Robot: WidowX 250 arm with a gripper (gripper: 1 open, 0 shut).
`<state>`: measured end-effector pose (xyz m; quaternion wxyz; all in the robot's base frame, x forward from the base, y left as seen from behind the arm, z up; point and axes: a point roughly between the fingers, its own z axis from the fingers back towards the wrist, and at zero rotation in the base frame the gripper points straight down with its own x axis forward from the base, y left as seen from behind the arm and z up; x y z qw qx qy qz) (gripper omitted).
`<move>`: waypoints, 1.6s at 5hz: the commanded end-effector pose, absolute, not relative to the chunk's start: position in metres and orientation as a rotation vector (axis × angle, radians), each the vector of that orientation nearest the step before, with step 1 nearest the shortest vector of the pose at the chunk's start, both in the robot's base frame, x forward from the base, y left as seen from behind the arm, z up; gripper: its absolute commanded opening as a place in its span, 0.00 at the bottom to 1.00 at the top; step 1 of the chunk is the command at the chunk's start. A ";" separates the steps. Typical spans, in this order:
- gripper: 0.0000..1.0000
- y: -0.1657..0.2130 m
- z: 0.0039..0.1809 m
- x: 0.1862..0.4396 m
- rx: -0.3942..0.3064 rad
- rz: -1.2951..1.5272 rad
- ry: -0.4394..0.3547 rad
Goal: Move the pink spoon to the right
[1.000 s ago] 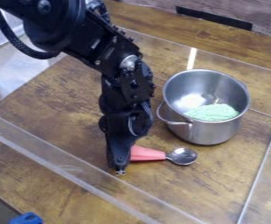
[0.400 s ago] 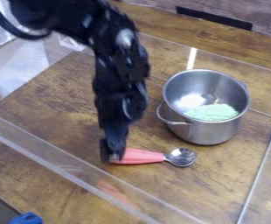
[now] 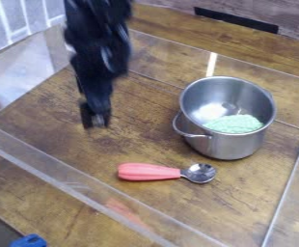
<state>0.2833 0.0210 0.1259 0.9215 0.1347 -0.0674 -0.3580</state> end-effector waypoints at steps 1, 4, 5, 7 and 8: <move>1.00 0.030 0.137 0.286 0.306 -0.707 -0.215; 1.00 0.029 0.109 0.286 0.300 -0.671 -0.255; 1.00 0.033 0.104 0.285 0.301 -0.652 -0.257; 1.00 0.045 0.100 0.284 0.313 -0.594 -0.264; 1.00 0.048 0.099 0.283 0.320 -0.565 -0.274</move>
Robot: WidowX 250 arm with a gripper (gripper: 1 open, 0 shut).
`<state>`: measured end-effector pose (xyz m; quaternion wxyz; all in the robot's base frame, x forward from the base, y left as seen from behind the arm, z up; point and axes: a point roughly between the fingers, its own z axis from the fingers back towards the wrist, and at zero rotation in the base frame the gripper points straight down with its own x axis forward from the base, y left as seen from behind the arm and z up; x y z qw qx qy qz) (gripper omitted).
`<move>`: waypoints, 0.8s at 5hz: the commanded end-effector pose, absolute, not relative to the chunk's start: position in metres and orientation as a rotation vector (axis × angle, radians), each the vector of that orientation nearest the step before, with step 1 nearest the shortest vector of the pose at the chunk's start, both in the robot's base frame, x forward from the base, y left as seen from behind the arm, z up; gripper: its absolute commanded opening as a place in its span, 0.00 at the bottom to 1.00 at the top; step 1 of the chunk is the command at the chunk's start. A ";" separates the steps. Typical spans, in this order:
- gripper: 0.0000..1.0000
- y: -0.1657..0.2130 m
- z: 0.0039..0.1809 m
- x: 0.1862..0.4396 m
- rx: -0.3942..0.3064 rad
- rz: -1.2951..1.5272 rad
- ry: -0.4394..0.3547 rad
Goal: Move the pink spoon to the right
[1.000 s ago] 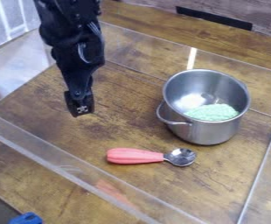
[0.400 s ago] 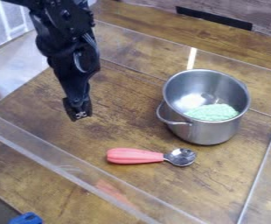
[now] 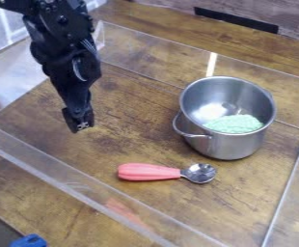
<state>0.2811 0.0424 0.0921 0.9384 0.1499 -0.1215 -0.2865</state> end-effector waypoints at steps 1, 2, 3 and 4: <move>1.00 0.050 0.100 0.284 0.320 -0.541 -0.297; 1.00 0.053 0.100 0.284 0.320 -0.526 -0.315; 1.00 0.053 0.100 0.284 0.307 -0.513 -0.332; 1.00 0.052 0.104 0.285 0.291 -0.501 -0.345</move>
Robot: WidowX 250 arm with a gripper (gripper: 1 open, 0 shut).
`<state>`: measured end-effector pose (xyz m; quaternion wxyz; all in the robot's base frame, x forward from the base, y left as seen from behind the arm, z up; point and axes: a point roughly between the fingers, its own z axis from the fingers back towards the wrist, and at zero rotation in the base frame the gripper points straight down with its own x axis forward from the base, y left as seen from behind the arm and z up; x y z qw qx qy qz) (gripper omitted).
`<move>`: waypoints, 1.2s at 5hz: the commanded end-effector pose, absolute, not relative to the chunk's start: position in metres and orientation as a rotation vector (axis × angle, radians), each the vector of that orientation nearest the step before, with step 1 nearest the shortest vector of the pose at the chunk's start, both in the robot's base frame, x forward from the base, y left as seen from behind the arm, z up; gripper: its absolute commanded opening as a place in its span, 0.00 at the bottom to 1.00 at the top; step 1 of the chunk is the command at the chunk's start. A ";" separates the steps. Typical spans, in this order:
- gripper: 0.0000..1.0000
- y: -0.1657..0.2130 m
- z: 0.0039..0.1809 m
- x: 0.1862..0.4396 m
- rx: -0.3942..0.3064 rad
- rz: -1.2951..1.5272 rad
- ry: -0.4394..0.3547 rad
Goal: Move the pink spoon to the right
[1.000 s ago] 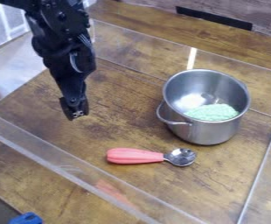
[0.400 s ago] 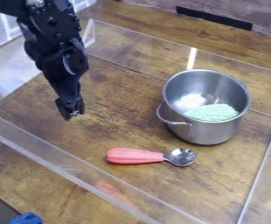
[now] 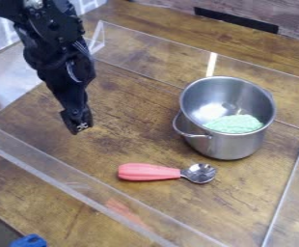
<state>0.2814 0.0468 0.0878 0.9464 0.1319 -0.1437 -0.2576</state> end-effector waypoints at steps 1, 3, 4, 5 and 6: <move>1.00 0.050 0.112 0.286 0.277 -0.484 -0.354; 1.00 0.045 0.118 0.288 0.223 -0.447 -0.368; 1.00 0.023 0.103 0.288 0.182 -0.592 -0.378; 1.00 -0.004 0.088 0.286 0.147 -0.720 -0.379; 1.00 -0.022 0.070 0.286 0.121 -0.791 -0.374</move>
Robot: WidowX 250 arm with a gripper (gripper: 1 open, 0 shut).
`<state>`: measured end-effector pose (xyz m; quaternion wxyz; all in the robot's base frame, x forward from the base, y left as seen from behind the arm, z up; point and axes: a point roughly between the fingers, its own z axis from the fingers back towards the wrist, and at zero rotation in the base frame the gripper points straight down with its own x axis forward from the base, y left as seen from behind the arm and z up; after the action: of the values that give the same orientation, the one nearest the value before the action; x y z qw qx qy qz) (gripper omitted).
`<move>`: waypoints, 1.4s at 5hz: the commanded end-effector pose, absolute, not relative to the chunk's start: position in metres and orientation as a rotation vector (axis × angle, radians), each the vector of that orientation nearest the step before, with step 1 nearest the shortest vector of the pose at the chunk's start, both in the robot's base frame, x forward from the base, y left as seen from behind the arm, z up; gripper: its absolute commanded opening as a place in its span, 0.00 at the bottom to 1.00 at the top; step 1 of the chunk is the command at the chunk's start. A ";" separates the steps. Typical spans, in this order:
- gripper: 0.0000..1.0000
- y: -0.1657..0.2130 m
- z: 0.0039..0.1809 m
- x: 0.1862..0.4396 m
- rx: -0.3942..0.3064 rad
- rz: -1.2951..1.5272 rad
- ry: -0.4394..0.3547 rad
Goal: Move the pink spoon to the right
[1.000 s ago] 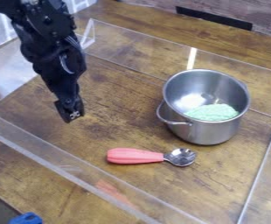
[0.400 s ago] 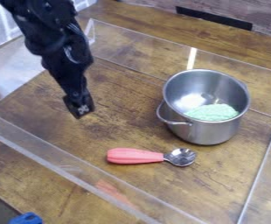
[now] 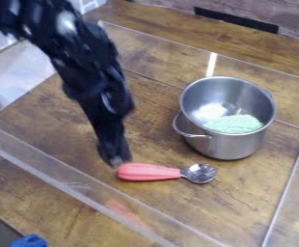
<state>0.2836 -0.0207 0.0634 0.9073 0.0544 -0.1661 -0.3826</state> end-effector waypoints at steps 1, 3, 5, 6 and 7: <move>1.00 -0.034 0.053 0.291 0.098 -0.848 -0.367; 1.00 -0.045 0.039 0.302 0.077 -0.886 -0.352; 1.00 -0.046 0.039 0.312 0.055 -0.887 -0.342; 1.00 -0.046 0.040 0.316 0.043 -0.896 -0.333; 1.00 -0.045 0.039 0.320 0.028 -0.902 -0.328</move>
<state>0.3106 -0.0479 0.0266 0.8886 0.0052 -0.1355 -0.4382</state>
